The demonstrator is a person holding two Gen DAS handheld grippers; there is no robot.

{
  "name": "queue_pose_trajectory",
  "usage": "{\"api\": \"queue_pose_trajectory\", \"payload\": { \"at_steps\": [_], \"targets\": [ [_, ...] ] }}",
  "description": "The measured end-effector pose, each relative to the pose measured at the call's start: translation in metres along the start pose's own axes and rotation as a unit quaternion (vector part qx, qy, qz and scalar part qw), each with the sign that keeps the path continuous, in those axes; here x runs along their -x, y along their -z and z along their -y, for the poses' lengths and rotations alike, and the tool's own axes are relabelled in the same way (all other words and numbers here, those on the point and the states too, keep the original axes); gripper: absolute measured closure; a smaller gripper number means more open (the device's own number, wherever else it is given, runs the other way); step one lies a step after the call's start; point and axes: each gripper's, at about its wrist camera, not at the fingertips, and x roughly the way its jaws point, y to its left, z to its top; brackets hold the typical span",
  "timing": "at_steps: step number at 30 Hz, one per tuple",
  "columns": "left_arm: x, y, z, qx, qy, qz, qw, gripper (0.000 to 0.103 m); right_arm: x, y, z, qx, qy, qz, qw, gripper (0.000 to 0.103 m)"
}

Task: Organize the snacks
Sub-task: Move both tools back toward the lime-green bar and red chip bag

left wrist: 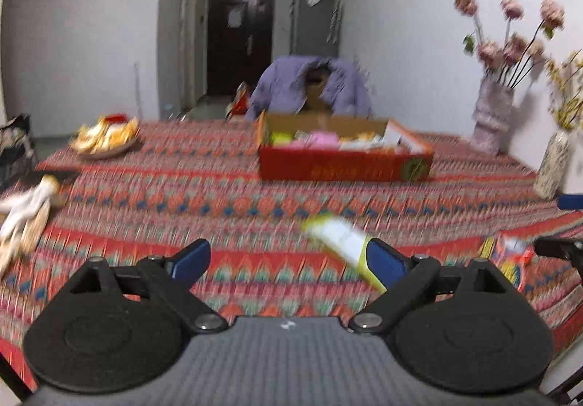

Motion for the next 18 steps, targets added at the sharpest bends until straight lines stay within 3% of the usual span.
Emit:
{"api": "queue_pose_trajectory", "payload": {
  "at_steps": [4,8,18],
  "targets": [
    [-0.001,0.021,-0.004,0.024,-0.007,-0.029,0.9993,0.009,-0.001,0.031,-0.005,-0.022,-0.026,-0.026,0.999,0.004],
    [-0.005,0.033,0.003,0.023,0.000,-0.044,0.9988,0.009,-0.004,0.049,-0.006,-0.032,-0.023,-0.041,0.998,0.004],
    [-0.055,0.022,0.034,0.026,0.058,-0.090,0.9938,0.009,-0.040,0.064,0.027,-0.125,-0.030,-0.065,0.990,0.004]
  ]
}}
